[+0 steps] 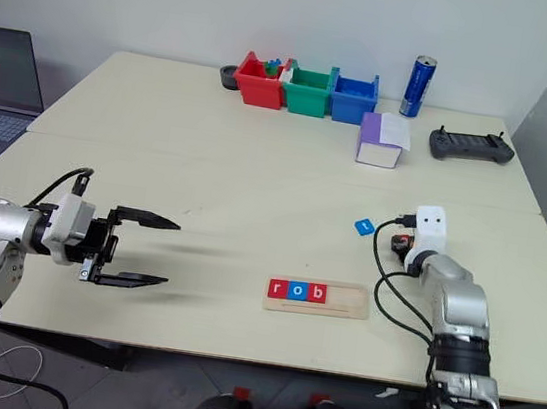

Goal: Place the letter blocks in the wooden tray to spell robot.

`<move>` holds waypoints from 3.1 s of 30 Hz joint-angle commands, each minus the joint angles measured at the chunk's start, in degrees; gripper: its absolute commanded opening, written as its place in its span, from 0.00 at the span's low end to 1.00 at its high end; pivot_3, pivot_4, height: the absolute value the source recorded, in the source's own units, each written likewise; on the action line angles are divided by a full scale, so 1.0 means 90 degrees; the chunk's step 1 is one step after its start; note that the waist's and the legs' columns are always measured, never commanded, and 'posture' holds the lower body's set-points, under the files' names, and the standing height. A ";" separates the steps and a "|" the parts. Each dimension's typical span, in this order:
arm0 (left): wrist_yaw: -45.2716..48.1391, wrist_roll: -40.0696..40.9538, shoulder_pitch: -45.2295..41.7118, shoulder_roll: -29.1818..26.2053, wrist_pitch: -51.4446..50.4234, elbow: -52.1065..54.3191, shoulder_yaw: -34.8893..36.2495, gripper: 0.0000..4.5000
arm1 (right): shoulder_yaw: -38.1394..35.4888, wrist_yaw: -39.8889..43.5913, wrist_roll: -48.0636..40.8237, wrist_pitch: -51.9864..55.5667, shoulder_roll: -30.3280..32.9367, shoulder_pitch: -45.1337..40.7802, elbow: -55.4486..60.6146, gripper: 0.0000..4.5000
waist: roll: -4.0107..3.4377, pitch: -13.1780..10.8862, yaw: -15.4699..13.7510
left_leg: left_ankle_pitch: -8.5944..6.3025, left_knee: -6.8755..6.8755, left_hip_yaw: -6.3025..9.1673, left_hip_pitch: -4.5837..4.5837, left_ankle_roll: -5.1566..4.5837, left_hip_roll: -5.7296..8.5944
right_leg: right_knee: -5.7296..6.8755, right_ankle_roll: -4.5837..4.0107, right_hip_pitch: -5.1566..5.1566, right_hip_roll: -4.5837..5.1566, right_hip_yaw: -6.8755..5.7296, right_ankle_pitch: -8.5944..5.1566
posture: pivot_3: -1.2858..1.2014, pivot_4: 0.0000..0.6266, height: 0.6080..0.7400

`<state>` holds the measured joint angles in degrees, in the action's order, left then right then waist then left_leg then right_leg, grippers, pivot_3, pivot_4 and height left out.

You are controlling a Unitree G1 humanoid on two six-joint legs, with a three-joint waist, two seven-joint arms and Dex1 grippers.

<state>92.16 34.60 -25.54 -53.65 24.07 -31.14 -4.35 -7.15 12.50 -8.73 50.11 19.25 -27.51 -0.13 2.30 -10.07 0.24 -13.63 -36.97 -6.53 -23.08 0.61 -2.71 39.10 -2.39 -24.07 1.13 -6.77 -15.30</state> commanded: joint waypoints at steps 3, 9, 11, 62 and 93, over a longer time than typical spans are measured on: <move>0.0038 0.0048 -0.0033 -0.0119 0.0069 -0.0001 0.0085 1.00 | -0.0394 -0.0199 -0.0271 0.1649 0.0145 0.1315 0.3079 0.32 | 0.0001 0.0001 -0.0013 | -0.0001 0.0001 0.0003 -0.0001 -0.0001 0.0000 | -0.0002 0.0001 -0.0001 0.0000 -0.0001 -0.0001 | 0.52 0.24 1.00; 0.0038 0.0015 -0.0174 -0.0083 0.0098 -0.0174 -0.0006 1.00 | -0.0193 -0.0059 -0.0585 0.1784 -0.0275 0.2948 0.4474 0.32 | 0.0001 0.0001 0.0014 | -0.0002 0.0002 0.0006 0.0002 -0.0002 -0.0004 | -0.0004 0.0003 0.0000 -0.0006 -0.0005 -0.0002 | 0.52 0.24 1.00; 0.0038 0.0007 -0.0239 -0.0069 0.0128 -0.0234 -0.0053 1.00 | -0.0152 -0.0191 -0.0505 0.1762 -0.0320 0.3173 0.4477 0.32 | 0.0003 0.0002 0.0009 | -0.0001 -0.0001 0.0008 0.0004 -0.0003 -0.0004 | -0.0003 0.0005 0.0002 -0.0006 -0.0005 -0.0001 | 0.52 0.24 1.00; 0.0038 0.0384 0.0041 0.0277 -0.0391 0.0575 0.0221 1.00 | 0.1812 0.8161 0.0144 -0.5503 0.4093 0.0371 -0.1899 1.00 | 0.0002 0.0000 -0.0053 | 0.0001 -0.0008 0.0001 0.0008 -0.0003 -0.0002 | -0.0006 0.0010 0.0007 -0.0008 -0.0006 0.0003 | 0.52 0.24 1.00; 0.0038 0.0313 0.0035 0.0249 -0.0338 0.0603 0.0300 1.00 | 0.2084 0.8201 0.0399 -0.5848 0.3529 -0.0032 -0.2553 0.50 | 0.0002 0.0000 -0.0030 | 0.0002 -0.0010 0.0002 0.0020 -0.0001 -0.0006 | 0.0000 0.0009 0.0017 -0.0009 -0.0007 0.0003 | 0.52 0.24 1.00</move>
<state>92.17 37.18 -24.62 -50.93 20.71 -27.33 -3.89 11.48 84.63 -4.66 -3.54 50.60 -28.09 -24.63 2.32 -10.06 -0.03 -13.61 -37.06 -6.51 -22.90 0.60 -2.75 39.09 -2.31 -23.91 1.06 -6.83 -15.27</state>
